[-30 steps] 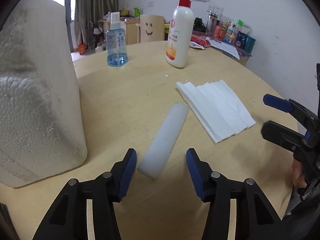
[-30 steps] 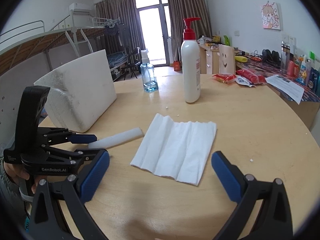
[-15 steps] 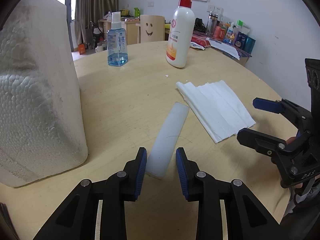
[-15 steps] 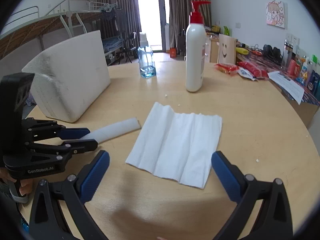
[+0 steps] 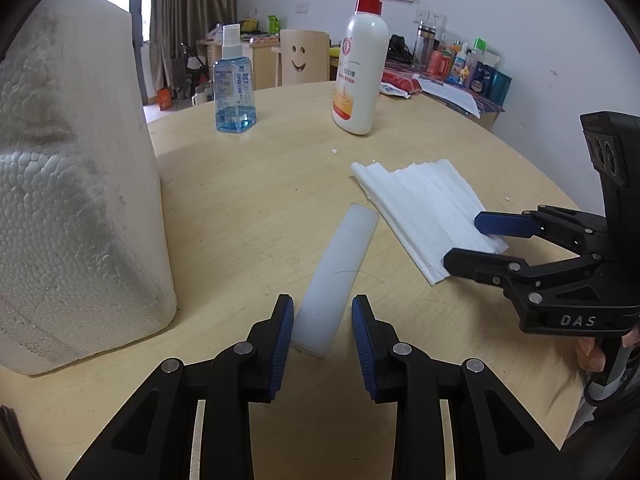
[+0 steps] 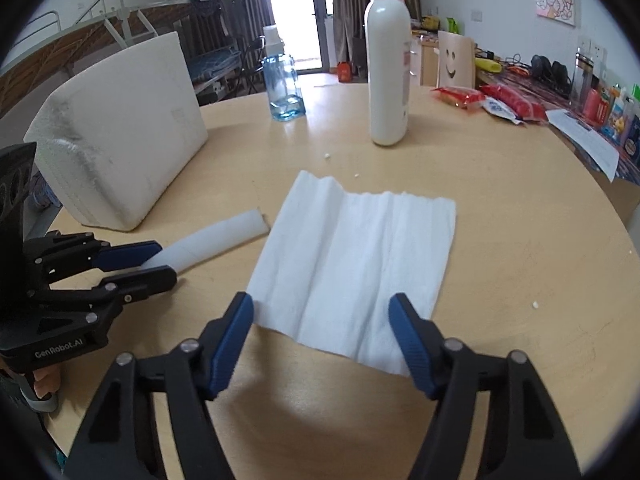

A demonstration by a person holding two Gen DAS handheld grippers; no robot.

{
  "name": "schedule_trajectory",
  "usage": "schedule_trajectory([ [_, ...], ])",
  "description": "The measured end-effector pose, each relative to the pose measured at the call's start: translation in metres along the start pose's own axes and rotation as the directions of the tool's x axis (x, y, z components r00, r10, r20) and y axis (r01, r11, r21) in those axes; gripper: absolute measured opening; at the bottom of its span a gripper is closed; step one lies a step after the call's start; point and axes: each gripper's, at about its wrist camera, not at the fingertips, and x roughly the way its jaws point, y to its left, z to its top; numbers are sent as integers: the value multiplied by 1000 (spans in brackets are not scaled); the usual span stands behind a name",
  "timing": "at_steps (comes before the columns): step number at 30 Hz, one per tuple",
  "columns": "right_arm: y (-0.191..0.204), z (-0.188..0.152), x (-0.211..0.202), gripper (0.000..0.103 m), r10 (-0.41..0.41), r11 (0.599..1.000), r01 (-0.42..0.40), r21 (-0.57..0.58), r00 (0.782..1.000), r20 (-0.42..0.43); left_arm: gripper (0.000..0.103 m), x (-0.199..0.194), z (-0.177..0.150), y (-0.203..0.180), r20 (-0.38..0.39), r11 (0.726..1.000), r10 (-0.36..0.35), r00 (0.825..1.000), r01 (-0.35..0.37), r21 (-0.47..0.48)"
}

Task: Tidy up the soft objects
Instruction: 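Grasp the white tissue with the right tool while the left tool holds the strip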

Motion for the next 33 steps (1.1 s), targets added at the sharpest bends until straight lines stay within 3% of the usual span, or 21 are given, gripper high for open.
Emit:
schedule_trajectory([
  [3, 1, 1, 1, 59, -27, 1000, 27, -7, 1000, -3, 32, 0, 0, 0, 0, 1000, 0, 1000, 0, 0],
  [11, 10, 2, 3, 49, -120, 991, 119, -68, 993, -11, 32, 0, 0, -1, 1, 1000, 4, 1000, -4, -3],
  [15, 9, 3, 2, 14, -124, 990, 123, -69, 992, -3, 32, -1, -1, 0, 1, 1000, 3, 1000, -3, -5],
  [20, 4, 3, 0, 11, -72, 996, 72, -50, 997, -4, 23, -5, -2, 2, 19, 1000, -1, 1000, 2, -18],
  [25, 2, -4, -16, 11, -30, 1000, 30, -6, 998, 52, 12, -13, -3, -2, 64, 1000, -25, 998, 25, -4],
  [28, 0, -8, -24, 11, -11, 1000, 10, 11, 998, 66, 12, -16, -3, -6, 75, 998, -57, 996, 56, 13],
  [33, -8, -7, -29, 11, -13, 999, 10, 33, 997, 82, 12, -14, -4, -13, 68, 998, -49, 996, 45, 52],
])
